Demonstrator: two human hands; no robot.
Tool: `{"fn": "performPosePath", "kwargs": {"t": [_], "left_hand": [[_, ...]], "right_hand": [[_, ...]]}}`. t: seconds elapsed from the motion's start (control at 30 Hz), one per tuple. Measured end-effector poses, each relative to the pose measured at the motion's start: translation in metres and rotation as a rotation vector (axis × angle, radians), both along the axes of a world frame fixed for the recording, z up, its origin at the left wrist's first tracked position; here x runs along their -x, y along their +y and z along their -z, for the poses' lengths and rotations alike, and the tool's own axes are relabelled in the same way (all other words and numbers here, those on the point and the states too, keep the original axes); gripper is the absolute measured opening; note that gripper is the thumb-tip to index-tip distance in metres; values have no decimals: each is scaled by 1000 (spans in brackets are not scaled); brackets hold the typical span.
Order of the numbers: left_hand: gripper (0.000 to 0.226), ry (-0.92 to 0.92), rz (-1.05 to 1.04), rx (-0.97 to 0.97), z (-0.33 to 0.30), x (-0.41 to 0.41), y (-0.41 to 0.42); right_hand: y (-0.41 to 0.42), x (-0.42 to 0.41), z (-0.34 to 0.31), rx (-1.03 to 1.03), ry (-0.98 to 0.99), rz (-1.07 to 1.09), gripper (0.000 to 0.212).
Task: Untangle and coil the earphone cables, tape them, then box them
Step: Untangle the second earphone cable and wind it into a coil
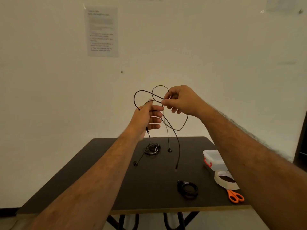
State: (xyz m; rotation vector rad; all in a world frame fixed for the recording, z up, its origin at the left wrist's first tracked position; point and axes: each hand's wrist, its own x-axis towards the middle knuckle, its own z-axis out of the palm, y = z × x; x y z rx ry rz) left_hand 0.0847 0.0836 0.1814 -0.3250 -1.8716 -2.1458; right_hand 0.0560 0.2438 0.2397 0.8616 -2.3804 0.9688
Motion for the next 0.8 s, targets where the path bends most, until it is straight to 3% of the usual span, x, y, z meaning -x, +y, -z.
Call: {"fn": "performPosePath", "kwargs": {"t": [0.2,0.23,0.4,0.53,0.67,0.8], "left_hand": [[42,16,-49,95,-35,-63,-1],[41,14,-68,97,-40,-70,-3],[23,32,-116,106,-65,-108,-6],[21,76,-123,254,-74,-128,-1],[20,117,-120,357,-90,-139,-1],[21,134,-296,512,-97,-143,4]], "right_hand": [[17,-66,-37,-53,-84,-72,66],[21,-76,-44,-71,-82,-62,62],[29,-122,-79,-128,95,45,6],[26,-138,-89,-66,1,-43,10],[20,-143,-89,-137,-133,-136,29],[16,-145,-82,-120,-113,-181,38]]}}
